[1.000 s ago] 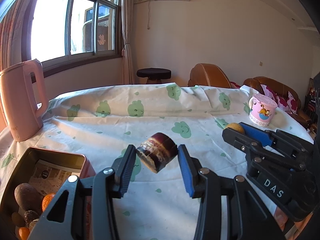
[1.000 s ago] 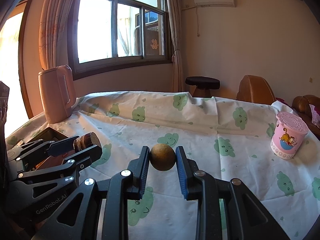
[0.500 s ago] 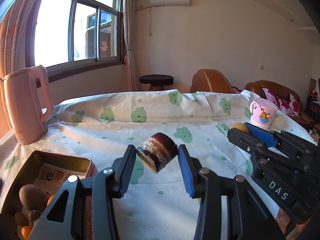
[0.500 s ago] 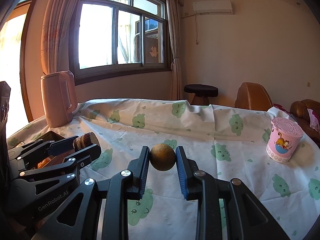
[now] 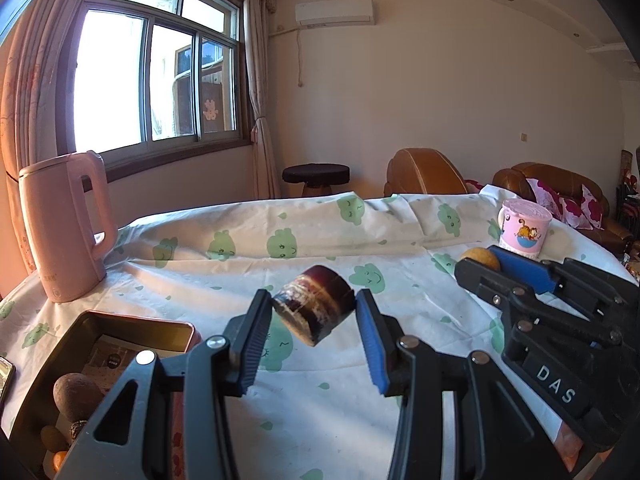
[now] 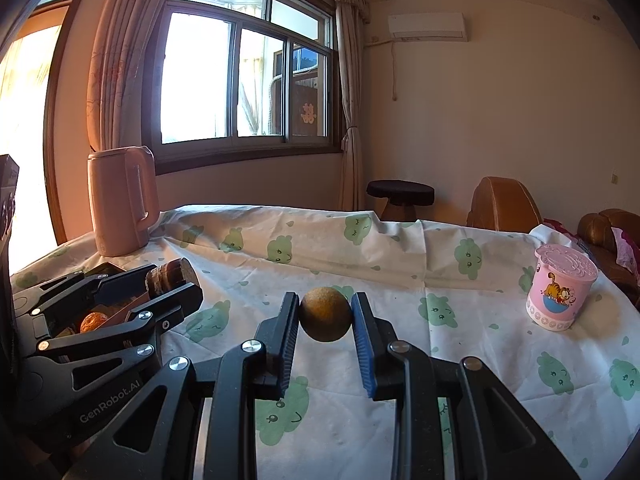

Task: Organize fruits

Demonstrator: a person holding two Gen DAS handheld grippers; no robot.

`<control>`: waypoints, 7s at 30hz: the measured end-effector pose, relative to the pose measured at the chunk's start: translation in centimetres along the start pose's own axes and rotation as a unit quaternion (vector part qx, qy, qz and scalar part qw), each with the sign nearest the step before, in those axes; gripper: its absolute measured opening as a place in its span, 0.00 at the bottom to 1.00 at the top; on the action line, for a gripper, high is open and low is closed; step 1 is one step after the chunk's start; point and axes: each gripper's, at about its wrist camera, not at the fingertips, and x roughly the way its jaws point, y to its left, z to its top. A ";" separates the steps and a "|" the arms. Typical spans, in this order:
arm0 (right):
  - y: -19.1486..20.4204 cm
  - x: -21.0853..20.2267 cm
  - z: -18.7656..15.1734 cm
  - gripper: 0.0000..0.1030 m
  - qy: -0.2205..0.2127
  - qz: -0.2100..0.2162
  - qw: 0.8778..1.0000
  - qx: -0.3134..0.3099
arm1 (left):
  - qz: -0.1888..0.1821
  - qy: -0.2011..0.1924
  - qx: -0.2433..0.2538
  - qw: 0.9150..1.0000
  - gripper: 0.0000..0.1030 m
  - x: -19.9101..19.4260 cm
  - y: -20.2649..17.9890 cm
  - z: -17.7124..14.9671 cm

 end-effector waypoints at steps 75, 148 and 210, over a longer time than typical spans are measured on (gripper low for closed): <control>18.3 -4.0 1.5 0.28 -0.013 0.197 0.977 -0.076 | 0.099 0.004 -0.081 0.992 0.44 -10.9 17.3 -5.0; 20.4 0.0 0.8 0.67 0.050 0.206 0.975 -0.062 | 0.090 0.045 -0.048 0.994 0.83 -10.5 17.4 -6.3; 13.5 -6.5 0.6 0.78 0.001 0.147 0.989 -0.010 | 0.082 0.006 -0.057 0.995 1.00 -13.7 14.3 -5.3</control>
